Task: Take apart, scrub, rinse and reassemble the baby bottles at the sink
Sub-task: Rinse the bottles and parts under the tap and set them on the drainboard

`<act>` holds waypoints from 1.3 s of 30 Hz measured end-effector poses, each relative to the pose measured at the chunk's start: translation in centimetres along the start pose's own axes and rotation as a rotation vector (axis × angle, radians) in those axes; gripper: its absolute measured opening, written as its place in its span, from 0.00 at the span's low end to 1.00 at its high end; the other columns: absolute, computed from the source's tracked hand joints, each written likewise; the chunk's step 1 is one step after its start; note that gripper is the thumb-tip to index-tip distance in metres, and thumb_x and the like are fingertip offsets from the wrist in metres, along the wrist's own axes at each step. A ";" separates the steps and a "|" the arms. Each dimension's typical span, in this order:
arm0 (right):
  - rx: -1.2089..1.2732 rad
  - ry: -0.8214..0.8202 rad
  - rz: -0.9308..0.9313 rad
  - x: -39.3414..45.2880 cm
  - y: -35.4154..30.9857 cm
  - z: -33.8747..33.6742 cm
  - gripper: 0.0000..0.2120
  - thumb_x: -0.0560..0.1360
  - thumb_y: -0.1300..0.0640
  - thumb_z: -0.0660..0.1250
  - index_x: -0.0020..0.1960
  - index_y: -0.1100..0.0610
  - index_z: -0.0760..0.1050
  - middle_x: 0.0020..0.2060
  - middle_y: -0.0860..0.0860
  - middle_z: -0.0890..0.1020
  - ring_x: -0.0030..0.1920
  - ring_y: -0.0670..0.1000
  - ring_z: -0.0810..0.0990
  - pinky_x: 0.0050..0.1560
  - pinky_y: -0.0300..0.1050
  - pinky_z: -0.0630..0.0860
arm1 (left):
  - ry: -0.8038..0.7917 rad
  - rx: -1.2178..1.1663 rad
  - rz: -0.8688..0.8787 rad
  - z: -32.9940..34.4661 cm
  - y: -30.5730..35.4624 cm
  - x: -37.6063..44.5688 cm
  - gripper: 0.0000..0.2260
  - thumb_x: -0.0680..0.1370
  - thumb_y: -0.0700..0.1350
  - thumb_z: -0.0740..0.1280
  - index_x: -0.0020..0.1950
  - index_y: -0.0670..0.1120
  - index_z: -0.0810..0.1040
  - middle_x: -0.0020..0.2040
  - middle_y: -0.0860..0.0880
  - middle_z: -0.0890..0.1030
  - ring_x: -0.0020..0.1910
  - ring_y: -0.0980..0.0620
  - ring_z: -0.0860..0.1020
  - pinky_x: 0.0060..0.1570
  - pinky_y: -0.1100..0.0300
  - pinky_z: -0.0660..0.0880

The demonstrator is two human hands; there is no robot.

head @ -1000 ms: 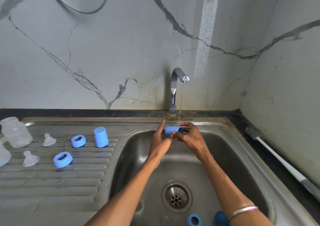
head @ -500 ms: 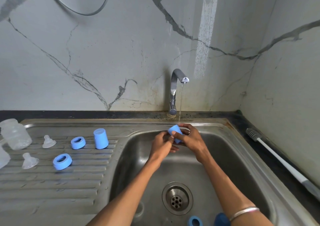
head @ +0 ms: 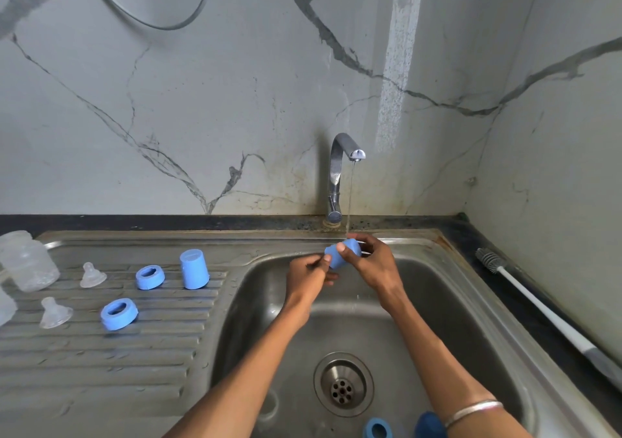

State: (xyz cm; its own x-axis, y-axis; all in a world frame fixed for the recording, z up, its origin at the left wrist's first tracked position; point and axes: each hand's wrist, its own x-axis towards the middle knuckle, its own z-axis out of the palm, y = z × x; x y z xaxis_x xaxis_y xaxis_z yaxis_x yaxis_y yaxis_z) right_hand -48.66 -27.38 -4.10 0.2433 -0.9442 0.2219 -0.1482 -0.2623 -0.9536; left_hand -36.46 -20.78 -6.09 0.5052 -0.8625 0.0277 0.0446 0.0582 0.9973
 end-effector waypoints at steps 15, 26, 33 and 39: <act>-0.130 0.010 0.013 -0.6 -0.4 0.0 0.21 0.67 0.53 0.80 0.58 0.53 0.82 0.51 0.49 0.85 0.52 0.48 0.83 0.54 0.42 0.79 | -0.074 -0.109 -0.174 -0.1 0.7 0.0 0.08 0.83 0.41 0.63 0.59 0.46 0.80 0.50 0.43 0.85 0.42 0.45 0.84 0.43 0.56 0.82; -0.612 0.089 0.093 -5.0 -2.9 0.1 0.23 0.67 0.46 0.78 0.60 0.51 0.80 0.54 0.48 0.84 0.54 0.50 0.82 0.53 0.42 0.73 | -0.023 0.533 0.225 -1.7 1.9 -2.8 0.14 0.80 0.36 0.62 0.60 0.44 0.83 0.57 0.48 0.85 0.58 0.52 0.81 0.58 0.64 0.73; -0.411 -0.083 -0.023 -9.0 -6.7 3.8 0.24 0.65 0.55 0.82 0.57 0.55 0.77 0.47 0.49 0.84 0.44 0.48 0.82 0.47 0.39 0.76 | 0.063 0.834 0.393 -8.5 4.4 -7.9 0.15 0.74 0.48 0.54 0.44 0.47 0.81 0.37 0.47 0.82 0.37 0.46 0.78 0.39 0.51 0.77; -0.322 -0.210 -0.107 -11.4 -10.8 10.5 0.22 0.64 0.54 0.82 0.53 0.54 0.76 0.42 0.47 0.82 0.43 0.48 0.82 0.45 0.41 0.78 | 0.127 0.911 0.336 -16.6 7.6 -11.9 0.11 0.78 0.35 0.57 0.38 0.46 0.70 0.32 0.49 0.72 0.36 0.42 0.73 0.33 0.51 0.66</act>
State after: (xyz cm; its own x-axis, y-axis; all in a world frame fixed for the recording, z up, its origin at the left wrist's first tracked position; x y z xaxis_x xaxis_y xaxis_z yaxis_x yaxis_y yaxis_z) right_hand -39.71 -11.73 1.54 0.4597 -0.8556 0.2380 -0.3958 -0.4373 -0.8075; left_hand -27.78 -1.70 0.06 0.4613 -0.8085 0.3654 -0.7742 -0.1656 0.6109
